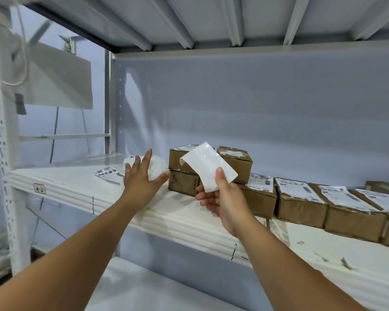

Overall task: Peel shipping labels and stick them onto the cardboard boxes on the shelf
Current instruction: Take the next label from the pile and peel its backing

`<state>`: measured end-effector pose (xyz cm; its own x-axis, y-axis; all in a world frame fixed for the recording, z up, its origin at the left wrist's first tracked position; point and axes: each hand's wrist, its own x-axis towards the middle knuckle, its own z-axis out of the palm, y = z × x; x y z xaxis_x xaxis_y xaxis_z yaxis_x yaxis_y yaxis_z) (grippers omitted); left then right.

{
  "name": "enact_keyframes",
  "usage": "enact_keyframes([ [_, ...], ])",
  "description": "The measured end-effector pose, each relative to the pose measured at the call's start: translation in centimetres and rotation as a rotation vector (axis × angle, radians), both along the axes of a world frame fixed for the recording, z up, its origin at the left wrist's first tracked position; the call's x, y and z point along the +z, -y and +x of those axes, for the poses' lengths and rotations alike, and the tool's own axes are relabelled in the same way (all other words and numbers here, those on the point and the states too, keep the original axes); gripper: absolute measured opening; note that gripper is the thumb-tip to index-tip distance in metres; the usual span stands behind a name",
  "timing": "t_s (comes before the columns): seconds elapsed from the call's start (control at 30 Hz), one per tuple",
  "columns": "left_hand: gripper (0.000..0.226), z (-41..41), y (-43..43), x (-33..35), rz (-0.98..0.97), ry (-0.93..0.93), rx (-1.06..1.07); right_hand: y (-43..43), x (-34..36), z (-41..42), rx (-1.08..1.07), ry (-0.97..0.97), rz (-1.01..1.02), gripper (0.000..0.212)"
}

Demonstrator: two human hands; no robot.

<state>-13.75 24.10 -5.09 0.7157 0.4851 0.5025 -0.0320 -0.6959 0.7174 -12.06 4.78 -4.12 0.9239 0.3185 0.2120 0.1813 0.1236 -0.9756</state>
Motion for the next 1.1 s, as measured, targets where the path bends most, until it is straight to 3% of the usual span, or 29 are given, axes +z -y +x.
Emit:
enact_keyframes([
  [0.1,0.043,-1.4,1.6,0.1,0.128,0.381,0.062,0.0,0.0,-0.2,-0.033,0.019,-0.003,0.056],
  [0.13,0.029,-1.6,2.5,0.3,0.077,0.452,0.062,0.1,0.0,-0.3,-0.031,0.029,-0.008,0.051],
  [0.2,0.016,-2.0,4.3,1.4,-0.317,0.383,-0.038,0.2,0.1,-0.7,0.011,0.035,0.005,0.036],
  [0.3,0.038,-2.7,5.7,3.2,-1.156,0.116,-0.356,0.5,0.6,-1.3,0.089,-0.062,0.091,0.016],
  [0.37,0.038,-3.1,5.7,3.6,-1.389,0.068,-0.521,0.9,0.9,-1.6,0.109,-0.122,0.121,0.013],
  [0.47,0.021,-3.5,5.5,4.0,-1.315,0.153,-0.522,1.5,1.3,-2.1,0.121,-0.173,0.164,0.009],
  [0.63,0.03,-4.6,6.0,4.7,-1.146,0.177,-0.486,4.1,1.6,-2.9,0.093,-0.205,0.238,0.005],
  [0.73,0.022,-5.0,7.0,4.6,-0.95,0.257,-0.39,5.6,2.1,-3.8,0.119,-0.184,0.239,0.008],
  [0.9,0.025,-6.0,9.5,4.6,-0.906,0.365,-0.341,7.6,2.7,-5.5,0.131,-0.18,0.267,0.01],
  [1.1,0.029,-7.2,12.5,4.5,-0.646,0.42,-0.43,9.6,2.9,-7.2,0.099,-0.288,0.451,0.031],
])
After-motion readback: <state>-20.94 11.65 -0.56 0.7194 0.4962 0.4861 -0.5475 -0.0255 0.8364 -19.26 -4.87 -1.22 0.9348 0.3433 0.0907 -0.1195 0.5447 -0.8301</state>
